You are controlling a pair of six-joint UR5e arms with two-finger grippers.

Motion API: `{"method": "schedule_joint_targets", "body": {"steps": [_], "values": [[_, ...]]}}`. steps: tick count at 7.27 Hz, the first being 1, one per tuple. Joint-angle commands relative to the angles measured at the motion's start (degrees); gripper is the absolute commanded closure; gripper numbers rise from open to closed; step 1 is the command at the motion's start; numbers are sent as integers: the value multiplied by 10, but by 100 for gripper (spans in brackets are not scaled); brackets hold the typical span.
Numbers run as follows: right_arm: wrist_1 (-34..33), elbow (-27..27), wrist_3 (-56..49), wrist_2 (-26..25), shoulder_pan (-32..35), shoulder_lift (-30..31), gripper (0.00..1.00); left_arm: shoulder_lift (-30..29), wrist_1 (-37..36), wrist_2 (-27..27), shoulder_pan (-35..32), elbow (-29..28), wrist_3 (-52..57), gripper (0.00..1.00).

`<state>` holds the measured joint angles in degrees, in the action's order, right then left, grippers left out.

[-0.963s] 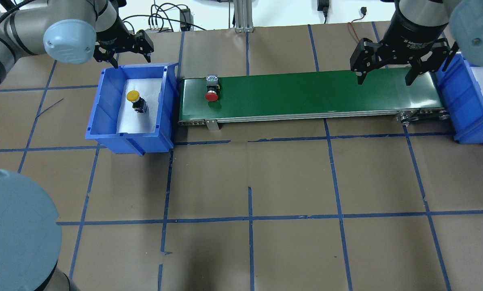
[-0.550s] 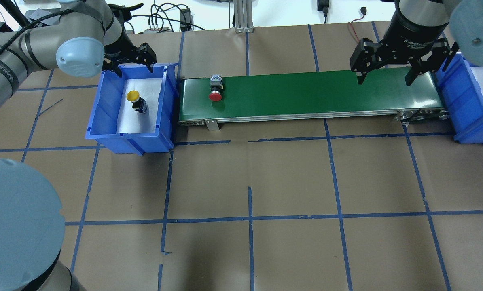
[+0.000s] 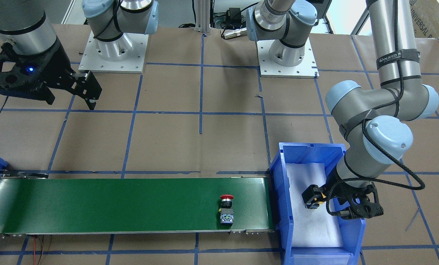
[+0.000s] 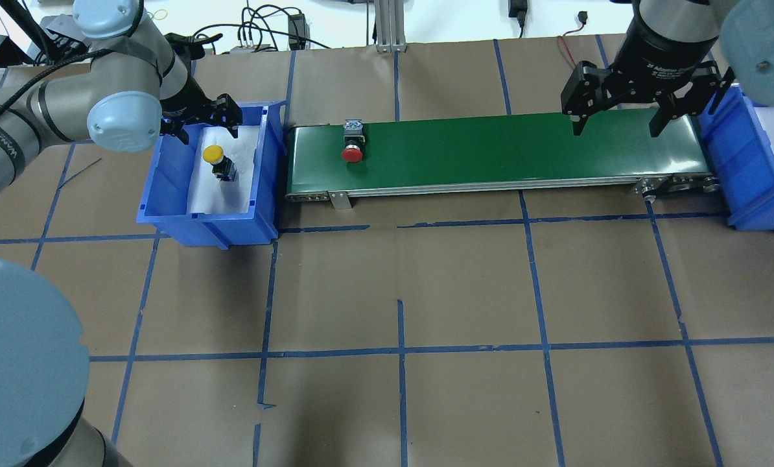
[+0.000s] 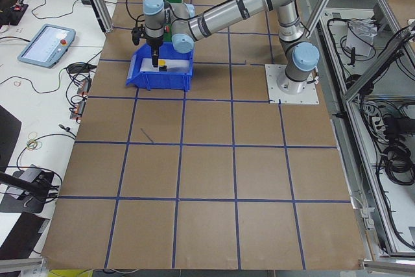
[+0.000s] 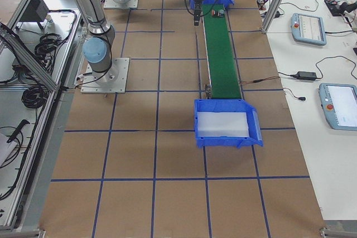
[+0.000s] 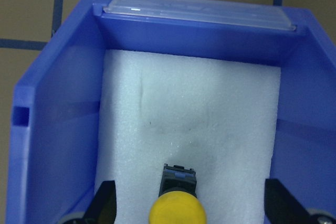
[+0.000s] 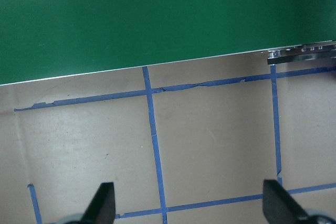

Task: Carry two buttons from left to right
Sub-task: 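Lower the left gripper and grasp the yellow-capped button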

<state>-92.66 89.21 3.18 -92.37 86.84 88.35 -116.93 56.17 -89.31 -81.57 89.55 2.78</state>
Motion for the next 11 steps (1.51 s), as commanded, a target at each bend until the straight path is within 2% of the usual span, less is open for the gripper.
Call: {"method": "schedule_joint_targets", "body": {"steps": [1,5,6,7,8,9,11], "values": [[0,0,2,1,0,2,0,-1,22,0,2,3,2,0],[-5,0,-6,1,0,1,0,-5,27,0,2,11,2,3],[-4,0,-5,0,2,2,0,-6,27,0,2,11,2,23],[-4,1,-1,0,3,2,0,-5,28,1,2,12,3,59],[-5,2,-5,1,3,2,0,-5,38,1,2,9,5,82],[-6,5,-4,2,3,2,0,-5,43,1,2,1,5,92],[-6,6,0,2,3,2,0,0,50,-3,2,-22,1,94]]}}
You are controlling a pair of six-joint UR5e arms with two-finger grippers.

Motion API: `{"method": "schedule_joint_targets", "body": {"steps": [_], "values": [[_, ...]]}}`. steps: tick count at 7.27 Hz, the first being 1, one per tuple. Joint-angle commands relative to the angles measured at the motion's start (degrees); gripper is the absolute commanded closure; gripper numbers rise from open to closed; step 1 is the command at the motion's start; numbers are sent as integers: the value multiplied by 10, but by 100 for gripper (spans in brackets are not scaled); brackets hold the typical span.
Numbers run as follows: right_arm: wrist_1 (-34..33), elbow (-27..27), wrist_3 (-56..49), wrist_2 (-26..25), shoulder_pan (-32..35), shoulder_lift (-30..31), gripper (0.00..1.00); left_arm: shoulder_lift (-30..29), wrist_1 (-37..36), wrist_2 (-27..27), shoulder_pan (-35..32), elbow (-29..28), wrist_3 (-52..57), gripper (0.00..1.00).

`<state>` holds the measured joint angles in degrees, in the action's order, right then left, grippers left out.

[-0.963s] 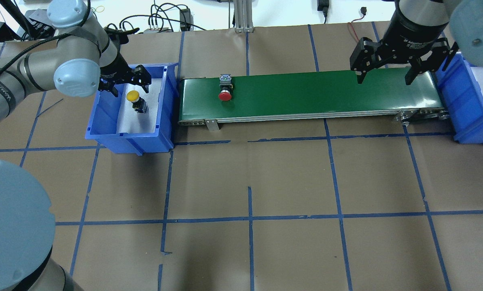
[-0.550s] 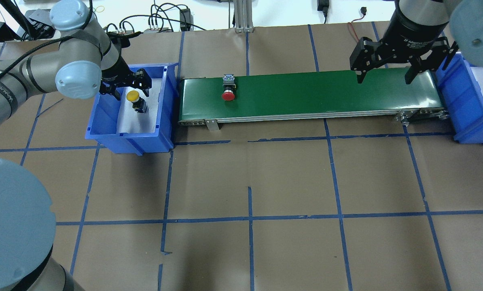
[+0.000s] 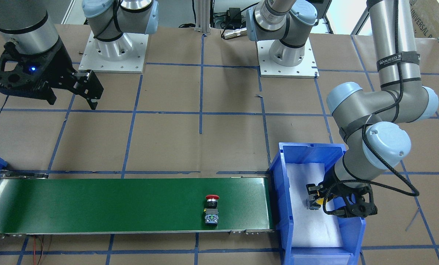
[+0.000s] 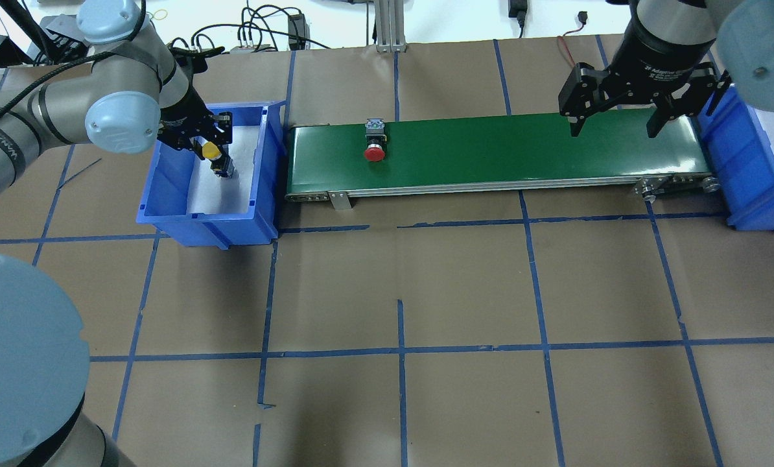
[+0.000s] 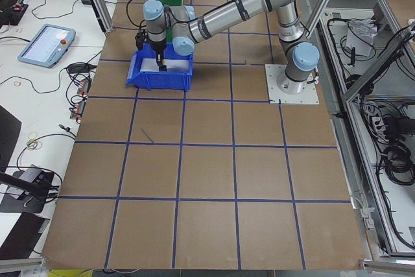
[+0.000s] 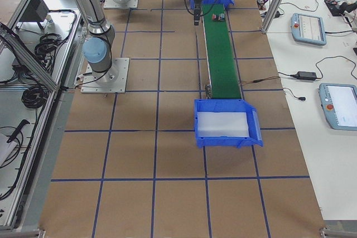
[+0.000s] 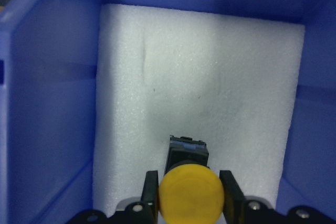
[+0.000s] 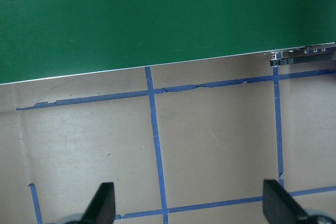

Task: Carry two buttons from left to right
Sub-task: 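Lower the left gripper and grasp the yellow-capped button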

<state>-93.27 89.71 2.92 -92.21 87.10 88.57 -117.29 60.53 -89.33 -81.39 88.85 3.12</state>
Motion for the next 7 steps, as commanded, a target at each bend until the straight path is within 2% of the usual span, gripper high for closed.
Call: {"method": "schedule_joint_targets", "body": {"steps": [1,2,4,5,7], "values": [[0,1,4,0,0,0,0,21,46,-5,0,-35,-6,94],[0,1,5,-1,0,0,0,49,96,-7,0,-50,-12,94],[0,1,2,-1,0,-1,0,94,128,-2,-12,-54,-46,94],[0,1,5,-1,0,-1,0,96,128,-5,-35,-59,-64,91],[0,1,6,0,-1,-1,0,88,128,-8,-65,-88,-88,94]]}}
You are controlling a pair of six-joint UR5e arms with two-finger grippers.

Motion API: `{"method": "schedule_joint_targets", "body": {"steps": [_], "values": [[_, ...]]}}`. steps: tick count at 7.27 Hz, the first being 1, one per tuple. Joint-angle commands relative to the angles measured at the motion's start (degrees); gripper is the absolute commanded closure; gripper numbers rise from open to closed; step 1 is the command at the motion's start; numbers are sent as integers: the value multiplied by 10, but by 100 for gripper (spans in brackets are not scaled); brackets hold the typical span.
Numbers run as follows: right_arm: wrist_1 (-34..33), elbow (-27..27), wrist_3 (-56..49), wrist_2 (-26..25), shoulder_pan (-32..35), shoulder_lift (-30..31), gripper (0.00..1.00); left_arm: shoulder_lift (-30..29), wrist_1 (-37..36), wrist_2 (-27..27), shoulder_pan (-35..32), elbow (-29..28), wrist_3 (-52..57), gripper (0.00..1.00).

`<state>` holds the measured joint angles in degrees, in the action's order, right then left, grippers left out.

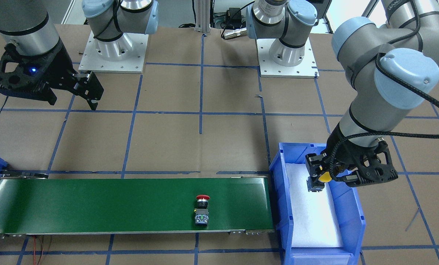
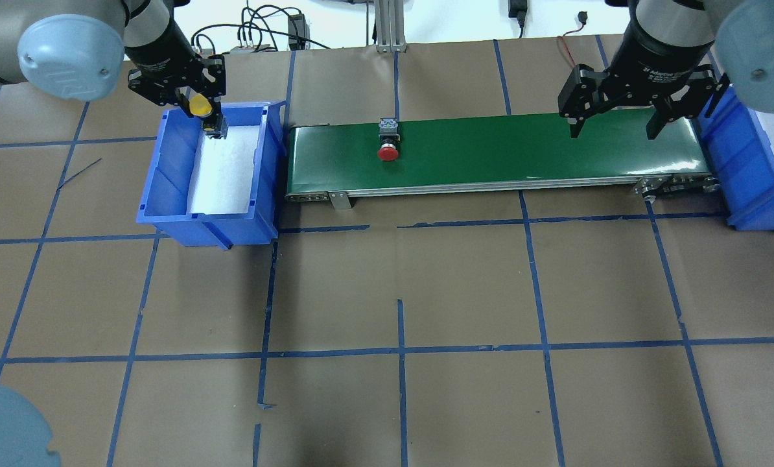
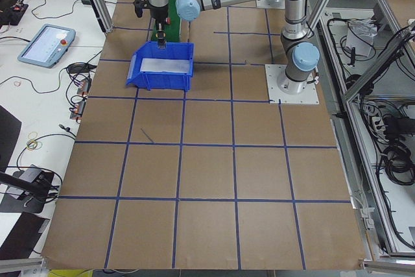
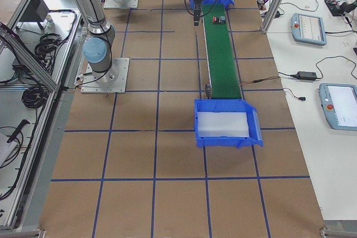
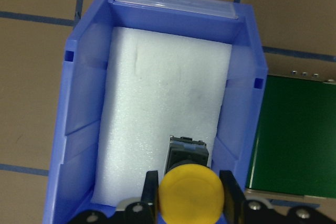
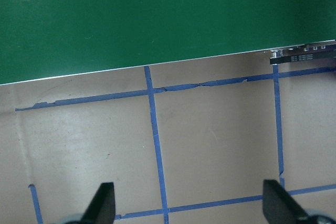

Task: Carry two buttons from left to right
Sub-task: 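Carry the yellow-capped button onto the conveyor near its start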

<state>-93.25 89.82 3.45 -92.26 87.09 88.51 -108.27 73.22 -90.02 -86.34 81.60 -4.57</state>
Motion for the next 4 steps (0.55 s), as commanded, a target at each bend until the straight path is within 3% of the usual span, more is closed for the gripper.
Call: {"method": "schedule_joint_targets", "body": {"steps": [1,4], "values": [[0,0,1,0,-1,0,0,-15,0,-1,-20,-17,-25,95],[0,0,1,0,-1,0,0,-54,-5,-2,-73,-40,-113,95]]}}
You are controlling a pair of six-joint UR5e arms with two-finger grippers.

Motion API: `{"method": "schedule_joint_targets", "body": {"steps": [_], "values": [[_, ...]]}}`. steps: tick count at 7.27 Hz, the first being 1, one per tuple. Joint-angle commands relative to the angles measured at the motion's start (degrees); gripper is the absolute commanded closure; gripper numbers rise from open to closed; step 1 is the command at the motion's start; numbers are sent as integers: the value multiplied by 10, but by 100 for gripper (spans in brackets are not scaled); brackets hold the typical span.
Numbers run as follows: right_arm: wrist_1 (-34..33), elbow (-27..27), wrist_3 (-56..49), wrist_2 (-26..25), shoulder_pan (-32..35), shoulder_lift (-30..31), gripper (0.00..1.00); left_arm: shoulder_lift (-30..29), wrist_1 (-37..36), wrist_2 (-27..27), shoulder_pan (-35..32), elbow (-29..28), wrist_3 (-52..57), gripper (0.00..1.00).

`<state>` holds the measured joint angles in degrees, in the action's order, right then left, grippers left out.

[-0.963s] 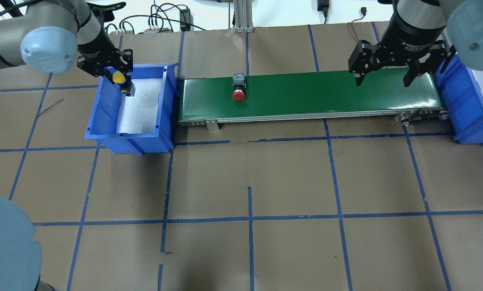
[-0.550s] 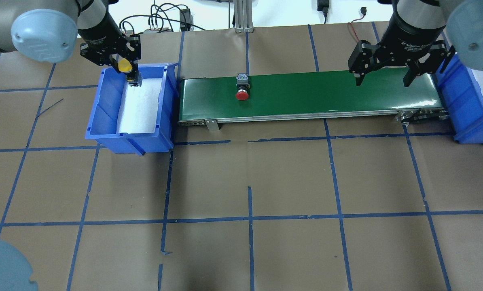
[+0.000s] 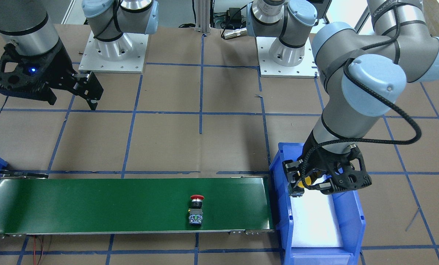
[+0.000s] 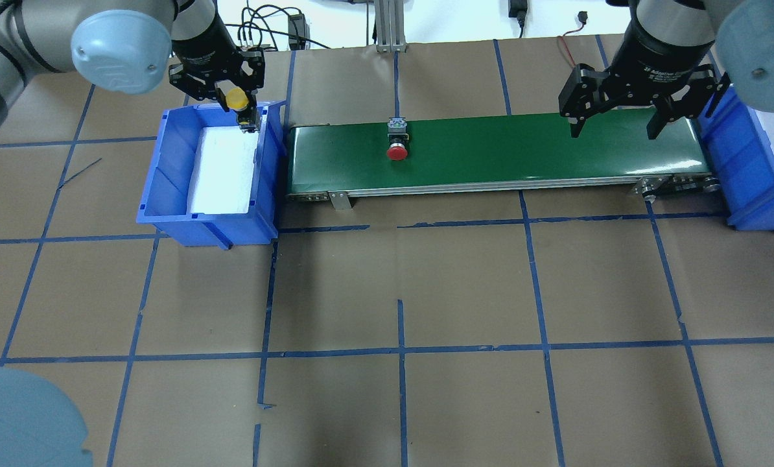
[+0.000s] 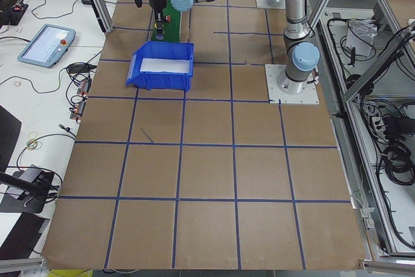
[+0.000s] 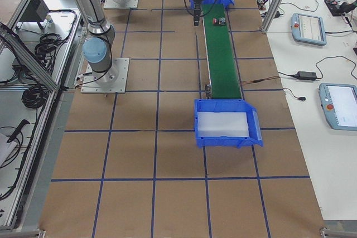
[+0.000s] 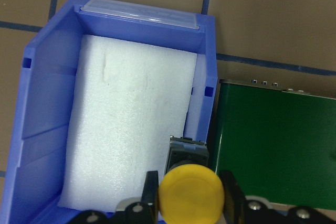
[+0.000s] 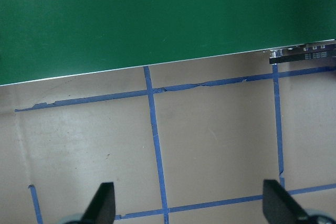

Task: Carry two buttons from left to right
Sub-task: 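Carry the yellow-capped button onto the conveyor near its start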

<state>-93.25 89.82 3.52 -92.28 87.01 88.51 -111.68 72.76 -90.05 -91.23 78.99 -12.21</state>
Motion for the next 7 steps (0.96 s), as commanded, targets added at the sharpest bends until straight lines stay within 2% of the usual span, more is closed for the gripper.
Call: {"method": "schedule_joint_targets", "body": {"steps": [1,4,7], "values": [[0,0,0,0,0,0,0,-25,-2,-2,-42,-19,-51,95],[0,-1,0,-1,-1,0,0,-64,-37,-2,-66,-20,-71,96],[0,-1,0,-1,0,0,0,-81,-40,-3,-74,-20,-73,96]]}}
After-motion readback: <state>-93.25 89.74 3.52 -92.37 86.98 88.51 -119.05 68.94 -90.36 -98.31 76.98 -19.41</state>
